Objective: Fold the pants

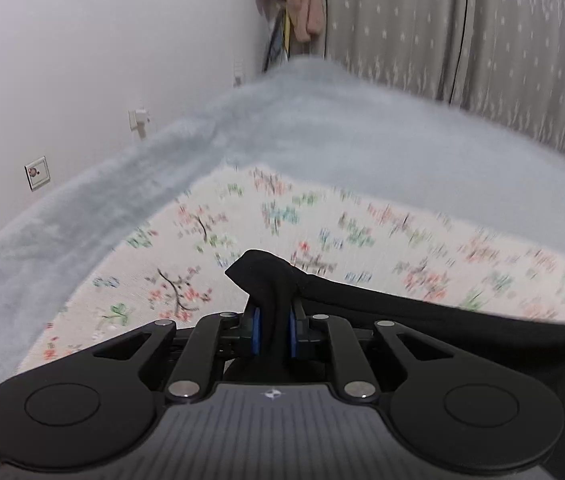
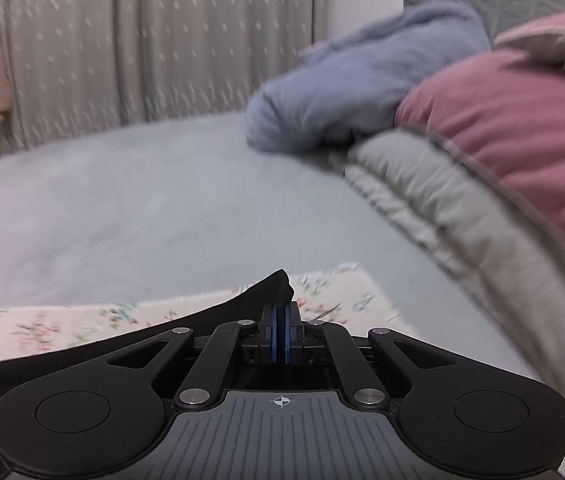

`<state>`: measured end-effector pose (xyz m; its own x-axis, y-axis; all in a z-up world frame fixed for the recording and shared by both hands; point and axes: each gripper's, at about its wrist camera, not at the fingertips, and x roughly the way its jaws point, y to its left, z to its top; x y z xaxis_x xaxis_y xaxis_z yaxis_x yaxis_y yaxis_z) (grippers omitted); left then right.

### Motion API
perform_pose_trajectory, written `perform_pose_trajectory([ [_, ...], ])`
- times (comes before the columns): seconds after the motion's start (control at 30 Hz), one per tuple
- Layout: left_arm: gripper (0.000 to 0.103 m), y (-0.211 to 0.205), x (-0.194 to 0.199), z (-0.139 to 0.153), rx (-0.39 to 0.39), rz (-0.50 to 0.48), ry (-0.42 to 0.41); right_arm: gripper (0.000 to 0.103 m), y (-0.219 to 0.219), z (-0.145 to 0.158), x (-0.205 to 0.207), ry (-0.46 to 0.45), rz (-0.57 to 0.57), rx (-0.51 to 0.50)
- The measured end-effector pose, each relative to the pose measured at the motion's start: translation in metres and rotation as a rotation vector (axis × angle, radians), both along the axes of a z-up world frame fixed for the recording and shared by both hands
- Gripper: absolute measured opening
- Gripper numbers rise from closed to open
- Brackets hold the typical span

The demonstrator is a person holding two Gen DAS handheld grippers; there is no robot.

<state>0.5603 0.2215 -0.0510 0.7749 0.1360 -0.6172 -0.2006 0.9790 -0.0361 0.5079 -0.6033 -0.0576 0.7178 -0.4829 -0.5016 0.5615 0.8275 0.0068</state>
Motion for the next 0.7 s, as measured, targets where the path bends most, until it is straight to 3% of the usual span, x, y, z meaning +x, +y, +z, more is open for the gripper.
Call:
perform_pose_trajectory([
  [0.2,0.017,0.018,-0.090,0.033,-0.172,0.015,-0.221,0.002,0.016,0.048,-0.127,-0.264,0.080,0.007],
  [0.37,0.017,0.040,-0.171,0.022,-0.235,0.061,-0.288,0.002,0.038,0.049,-0.250,-0.321,0.095,0.037],
  [0.43,0.017,0.046,-0.193,0.009,-0.243,0.079,-0.277,0.002,0.043,0.041,-0.292,-0.296,0.099,0.056],
  [0.6,0.018,0.045,-0.210,-0.025,-0.230,0.075,-0.132,0.003,0.068,0.002,-0.355,-0.118,0.116,0.053],
  [0.7,0.029,0.042,-0.217,-0.042,-0.175,0.077,-0.032,0.003,0.079,-0.033,-0.375,0.048,0.115,0.075],
])
